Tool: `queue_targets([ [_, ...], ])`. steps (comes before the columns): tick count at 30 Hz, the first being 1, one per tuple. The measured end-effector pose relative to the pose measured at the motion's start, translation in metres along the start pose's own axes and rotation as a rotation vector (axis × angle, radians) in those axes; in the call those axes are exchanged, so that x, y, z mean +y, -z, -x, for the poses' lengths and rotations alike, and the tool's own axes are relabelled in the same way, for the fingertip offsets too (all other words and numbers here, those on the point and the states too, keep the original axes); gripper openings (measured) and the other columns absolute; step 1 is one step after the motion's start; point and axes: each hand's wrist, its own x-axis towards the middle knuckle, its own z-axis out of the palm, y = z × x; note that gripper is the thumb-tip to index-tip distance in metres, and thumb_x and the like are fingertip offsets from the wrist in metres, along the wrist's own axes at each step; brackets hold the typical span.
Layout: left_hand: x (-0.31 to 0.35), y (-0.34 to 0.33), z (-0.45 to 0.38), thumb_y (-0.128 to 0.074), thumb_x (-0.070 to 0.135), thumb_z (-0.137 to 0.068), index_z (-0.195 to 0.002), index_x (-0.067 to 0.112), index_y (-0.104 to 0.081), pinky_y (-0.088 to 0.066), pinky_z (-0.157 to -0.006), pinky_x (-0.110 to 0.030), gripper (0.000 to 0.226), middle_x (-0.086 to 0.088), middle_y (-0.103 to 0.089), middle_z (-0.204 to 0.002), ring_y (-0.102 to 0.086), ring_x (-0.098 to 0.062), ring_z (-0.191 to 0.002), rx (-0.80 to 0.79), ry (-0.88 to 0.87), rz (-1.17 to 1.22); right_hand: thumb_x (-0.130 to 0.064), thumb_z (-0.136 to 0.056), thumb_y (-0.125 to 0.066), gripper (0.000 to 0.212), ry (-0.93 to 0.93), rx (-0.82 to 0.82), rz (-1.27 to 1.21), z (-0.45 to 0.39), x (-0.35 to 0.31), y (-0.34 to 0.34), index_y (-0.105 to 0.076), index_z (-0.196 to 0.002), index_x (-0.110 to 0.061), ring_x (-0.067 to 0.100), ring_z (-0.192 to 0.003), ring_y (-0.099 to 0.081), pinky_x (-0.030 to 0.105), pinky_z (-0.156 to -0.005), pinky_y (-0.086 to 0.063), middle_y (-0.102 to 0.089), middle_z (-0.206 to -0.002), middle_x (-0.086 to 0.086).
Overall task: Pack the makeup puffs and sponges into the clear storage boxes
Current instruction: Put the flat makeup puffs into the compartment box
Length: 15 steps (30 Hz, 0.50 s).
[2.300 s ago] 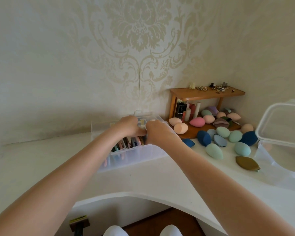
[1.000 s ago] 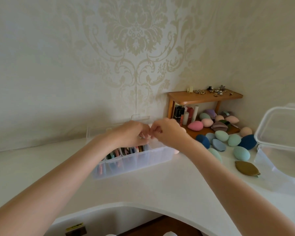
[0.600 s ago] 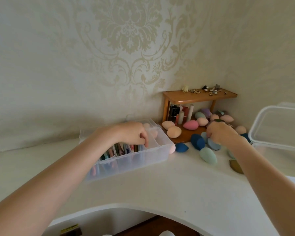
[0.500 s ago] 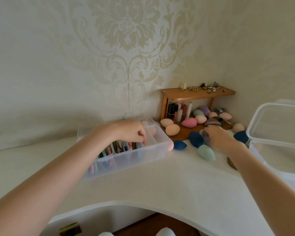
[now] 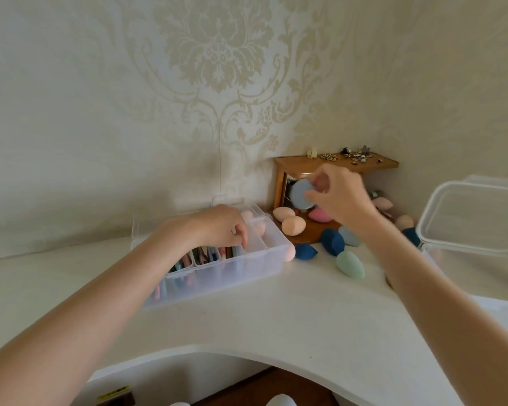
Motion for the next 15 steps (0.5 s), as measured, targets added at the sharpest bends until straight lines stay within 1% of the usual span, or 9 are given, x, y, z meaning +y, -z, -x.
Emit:
queue_targets([
  [2,0.0,0.0,0.001,-0.045,0.008,-0.085,-0.088,0.024,-0.074,-0.041,-0.06,-0.013,0.034,0.011,-0.062,-0.081,-0.067,-0.017,-0.077,0.01,0.003,-0.007,-0.014,-0.083,-0.068,0.02,0.062,-0.054,-0.142,0.016,-0.028,-0.019,-0.052,-0.094,-0.015,0.006,-0.065,-0.052,0.012,-0.06,-0.044,-0.057,-0.076,-0.005],
  [3,0.001,-0.001,0.001,-0.045,0.008,-0.085,-0.09,0.023,-0.075,-0.04,-0.059,-0.011,0.034,0.008,-0.064,-0.081,-0.066,-0.015,-0.074,0.018,0.004,-0.009,-0.015,-0.083,-0.068,0.02,0.087,-0.084,-0.151,0.023,-0.036,-0.032,-0.049,-0.09,-0.017,0.005,-0.064,-0.052,0.01,-0.06,-0.044,-0.055,-0.072,-0.007],
  [4,0.001,0.0,0.002,-0.047,0.01,-0.086,-0.092,0.023,-0.075,-0.039,-0.059,-0.011,0.032,0.006,-0.063,-0.082,-0.064,-0.014,-0.074,0.032,0.005,-0.01,-0.017,-0.083,-0.067,0.019,0.111,-0.108,-0.11,0.028,-0.041,-0.045,-0.048,-0.089,-0.018,0.008,-0.067,-0.054,0.013,-0.063,-0.047,-0.056,-0.072,-0.005],
  [5,0.001,0.0,0.004,-0.049,0.011,-0.087,-0.093,0.022,-0.075,-0.04,-0.062,-0.013,0.028,0.005,-0.061,-0.083,-0.063,-0.015,-0.076,0.049,0.001,-0.009,-0.021,-0.084,-0.064,0.016,0.136,-0.118,-0.031,0.031,-0.044,-0.058,-0.049,-0.089,-0.019,0.014,-0.071,-0.056,0.022,-0.068,-0.05,-0.059,-0.076,-0.002],
  [6,0.001,0.0,0.005,-0.052,0.012,-0.087,-0.095,0.021,-0.074,-0.042,-0.067,-0.015,0.025,0.004,-0.061,-0.085,-0.063,-0.017,-0.08,0.063,-0.002,-0.009,-0.023,-0.086,-0.061,0.012,0.162,-0.119,0.068,0.034,-0.045,-0.067,-0.052,-0.092,-0.018,0.016,-0.072,-0.055,0.027,-0.067,-0.048,-0.061,-0.078,-0.001],
  [8,0.001,-0.001,0.007,-0.055,0.011,-0.086,-0.097,0.019,-0.074,-0.045,-0.076,-0.021,0.023,0.001,-0.063,-0.094,-0.064,-0.021,-0.09,0.074,-0.005,-0.016,-0.025,-0.092,-0.053,0.014,0.223,-0.122,0.22,0.038,-0.044,-0.08,-0.057,-0.097,-0.012,0.015,-0.07,-0.051,0.023,-0.06,-0.039,-0.062,-0.08,0.001],
  [11,-0.002,-0.004,0.005,-0.055,0.009,-0.083,-0.095,0.018,-0.073,-0.047,-0.079,-0.026,0.023,0.0,-0.066,-0.106,-0.061,-0.019,-0.089,0.072,-0.021,-0.028,-0.021,-0.092,-0.054,0.019,0.238,-0.132,0.212,0.039,-0.043,-0.087,-0.063,-0.1,-0.007,0.019,-0.081,-0.056,0.023,-0.061,-0.039,-0.068,-0.098,0.007],
  [13,-0.004,-0.004,0.004,-0.055,0.011,-0.083,-0.095,0.018,-0.073,-0.048,-0.078,-0.027,0.023,-0.001,-0.068,-0.105,-0.061,-0.019,-0.086,0.05,-0.016,-0.028,-0.023,-0.092,-0.054,0.021,0.227,-0.156,0.19,0.035,-0.042,-0.087,-0.065,-0.099,-0.006,0.021,-0.082,-0.059,0.028,-0.066,-0.045,-0.069,-0.097,0.008],
  [15,-0.003,-0.001,0.003,-0.053,0.012,-0.084,-0.099,0.017,-0.072,-0.049,-0.08,-0.03,0.024,-0.004,-0.069,-0.102,-0.064,-0.022,-0.092,0.02,-0.01,-0.025,-0.03,-0.095,-0.048,0.028,0.264,-0.243,0.279,0.032,-0.042,-0.083,-0.068,-0.097,-0.011,0.017,-0.072,-0.052,0.025,-0.063,-0.044,-0.066,-0.086,0.005],
])
